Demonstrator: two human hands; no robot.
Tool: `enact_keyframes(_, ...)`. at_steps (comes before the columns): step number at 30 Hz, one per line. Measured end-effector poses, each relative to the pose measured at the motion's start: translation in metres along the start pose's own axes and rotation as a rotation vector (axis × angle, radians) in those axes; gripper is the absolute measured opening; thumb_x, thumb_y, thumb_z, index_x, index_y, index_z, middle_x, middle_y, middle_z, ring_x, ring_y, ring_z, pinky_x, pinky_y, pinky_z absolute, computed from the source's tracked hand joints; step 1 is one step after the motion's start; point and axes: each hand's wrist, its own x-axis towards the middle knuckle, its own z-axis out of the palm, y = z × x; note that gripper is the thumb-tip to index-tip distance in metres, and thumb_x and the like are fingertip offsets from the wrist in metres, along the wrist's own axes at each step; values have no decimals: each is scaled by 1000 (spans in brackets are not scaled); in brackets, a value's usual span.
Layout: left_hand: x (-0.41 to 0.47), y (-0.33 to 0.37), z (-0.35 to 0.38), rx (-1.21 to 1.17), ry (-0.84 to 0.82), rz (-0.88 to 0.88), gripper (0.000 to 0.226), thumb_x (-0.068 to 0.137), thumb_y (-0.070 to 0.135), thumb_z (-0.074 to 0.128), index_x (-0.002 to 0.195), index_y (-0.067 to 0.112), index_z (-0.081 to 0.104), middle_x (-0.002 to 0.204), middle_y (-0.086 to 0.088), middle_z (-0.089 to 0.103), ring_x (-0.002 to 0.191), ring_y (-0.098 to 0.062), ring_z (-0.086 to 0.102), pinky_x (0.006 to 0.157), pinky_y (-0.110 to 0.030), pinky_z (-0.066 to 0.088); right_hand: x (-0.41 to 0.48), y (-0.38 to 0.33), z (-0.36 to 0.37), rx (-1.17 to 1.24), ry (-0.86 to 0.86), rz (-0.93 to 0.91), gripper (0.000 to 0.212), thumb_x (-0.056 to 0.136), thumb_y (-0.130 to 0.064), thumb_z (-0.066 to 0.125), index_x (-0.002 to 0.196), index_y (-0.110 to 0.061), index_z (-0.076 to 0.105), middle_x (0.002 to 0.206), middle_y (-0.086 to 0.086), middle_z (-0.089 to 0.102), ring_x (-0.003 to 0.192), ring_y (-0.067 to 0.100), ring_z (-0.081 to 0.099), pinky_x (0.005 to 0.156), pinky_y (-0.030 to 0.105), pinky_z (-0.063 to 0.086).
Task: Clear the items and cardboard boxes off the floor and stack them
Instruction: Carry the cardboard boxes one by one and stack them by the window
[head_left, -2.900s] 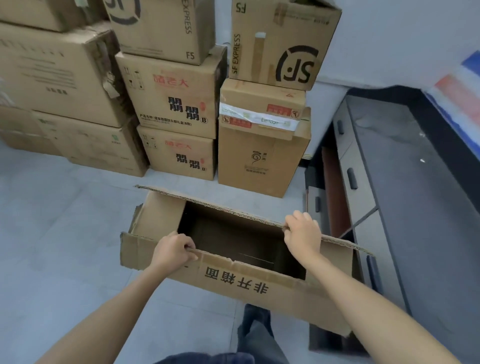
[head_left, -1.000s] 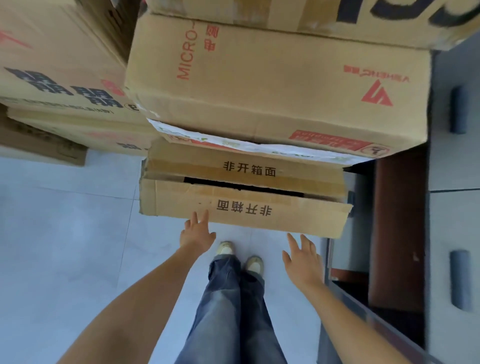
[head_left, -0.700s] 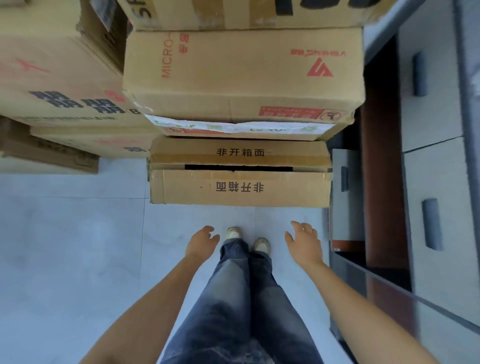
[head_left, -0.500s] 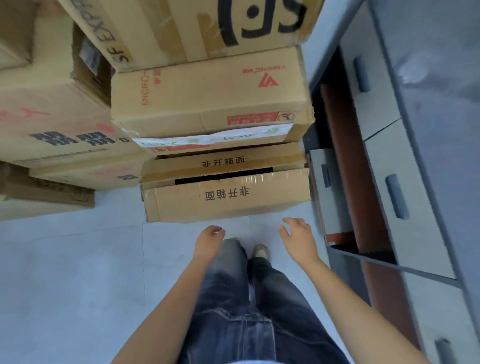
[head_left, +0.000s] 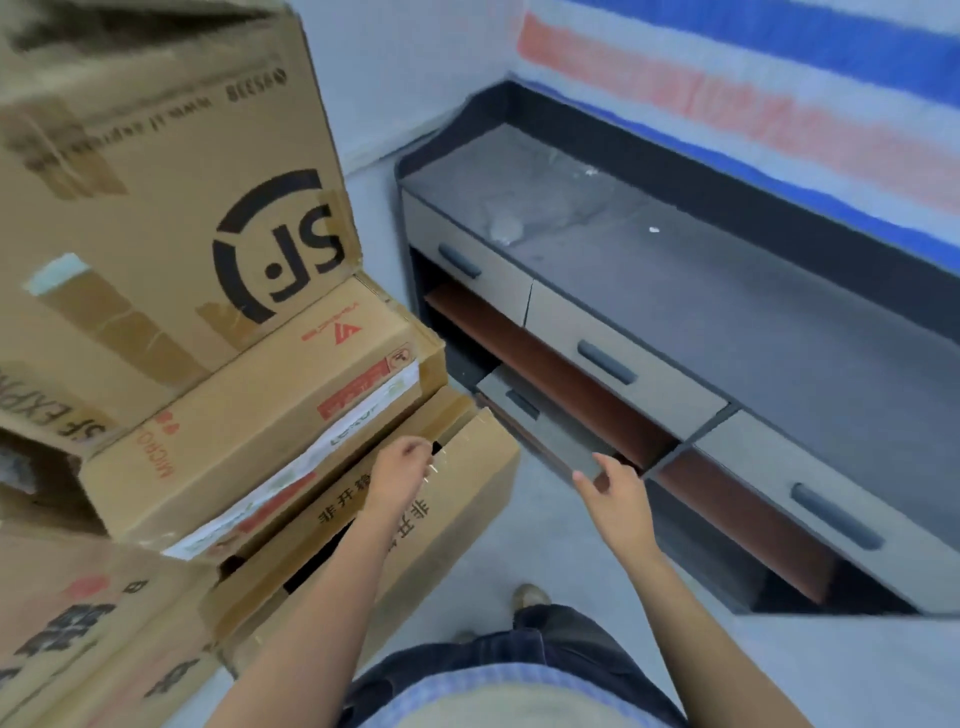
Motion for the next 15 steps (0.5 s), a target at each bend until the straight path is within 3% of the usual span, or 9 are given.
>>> enact_keyframes(5,-24,-25,27,242,-300,63,17,95,13,44,94,6,60,94,-10,59,99,-28,58,92,-37,43,-62,30,26,76,51,165,50,92,-32,54,135,-9,45,136,13,47,128,27,41,106,35,31)
enact_keyframes(8,-37,-37,38,357,-417,93,22,94,15,49,106,2,63,104,-14,64,102,-28,60,93,-36,44,-83,45,28,111,109,260,50,92,-33,54,135,-10,45,137,13,47,127,27,42,105,35,32)
enact_keyframes(11,-41,-38,40,354,-416,100,24,95,15,48,111,3,61,108,-14,64,103,-27,59,90,-33,43,-101,54,25,119,169,298,49,92,-32,54,135,-10,46,137,13,46,127,27,42,104,34,32)
enact_keyframes(15,-46,-27,48,301,-380,77,21,96,12,42,81,15,57,93,-10,58,90,-24,55,79,-30,39,-123,64,12,139,239,343,48,93,-34,53,135,-12,47,137,10,47,128,25,41,105,34,32)
